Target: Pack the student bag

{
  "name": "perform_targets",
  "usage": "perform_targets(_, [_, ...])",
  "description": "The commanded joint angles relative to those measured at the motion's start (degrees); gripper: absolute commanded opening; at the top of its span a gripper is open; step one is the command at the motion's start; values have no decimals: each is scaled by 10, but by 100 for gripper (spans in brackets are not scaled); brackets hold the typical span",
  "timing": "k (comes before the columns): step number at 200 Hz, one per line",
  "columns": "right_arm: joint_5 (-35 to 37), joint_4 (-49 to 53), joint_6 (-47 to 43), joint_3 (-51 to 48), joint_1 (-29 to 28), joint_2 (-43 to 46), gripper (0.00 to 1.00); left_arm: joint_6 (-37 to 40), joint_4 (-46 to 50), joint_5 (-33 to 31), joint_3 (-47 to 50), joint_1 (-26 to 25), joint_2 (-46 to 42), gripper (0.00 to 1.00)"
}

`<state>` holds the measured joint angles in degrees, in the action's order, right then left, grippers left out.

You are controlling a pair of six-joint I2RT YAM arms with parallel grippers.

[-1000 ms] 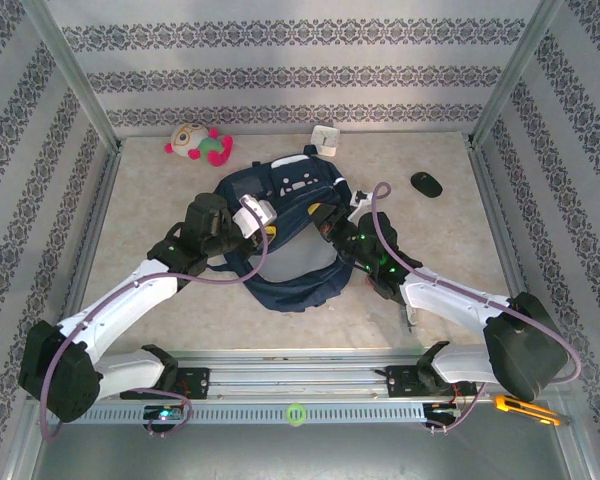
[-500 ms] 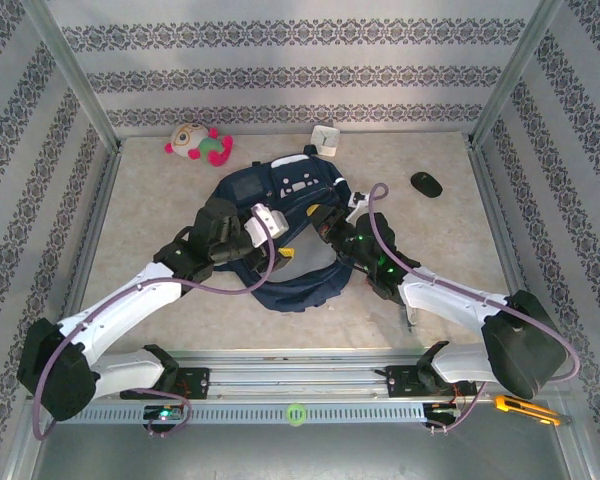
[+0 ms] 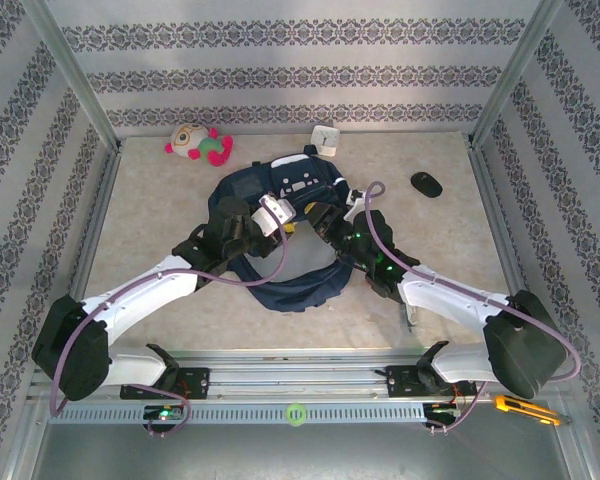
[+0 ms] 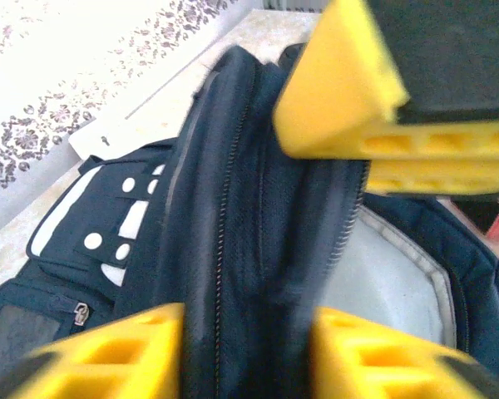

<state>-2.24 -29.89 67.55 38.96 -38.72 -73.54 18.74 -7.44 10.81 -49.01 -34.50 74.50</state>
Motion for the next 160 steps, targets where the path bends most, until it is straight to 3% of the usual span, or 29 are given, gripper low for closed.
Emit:
perform_targets(1, [-1, 70, -67, 20, 8, 52, 35, -6, -55, -66, 17, 2, -27, 17])
perform_targets(9, [-1, 109, -86, 22, 12, 69, 40, -5, -55, -76, 21, 3, -33, 7])
perform_targets(19, [0, 166, -118, 27, 18, 91, 48, -4, -50, -84, 21, 3, -40, 2])
perform_targets(28, [4, 232, -145, 37, 29, 111, 55, -1, -41, -87, 19, 4, -43, 0])
perform_targets(50, [48, 426, -215, 65, 58, 149, 59, -1, -29, -89, 12, 4, -46, 0])
perform_targets(78, [62, 605, -268, 67, 131, 167, 70, -3, -32, -84, 7, 5, -45, 0])
perform_targets(110, [30, 682, -292, 29, 201, 153, 75, -2, -34, -82, 0, 6, -37, 0])
perform_targets(144, [20, 695, -284, -5, 200, 126, 88, -3, -31, -79, -2, 6, -30, 0])
perform_targets(160, [30, 693, -279, -12, 193, 117, 89, -4, -32, -78, -3, 6, -28, 0])
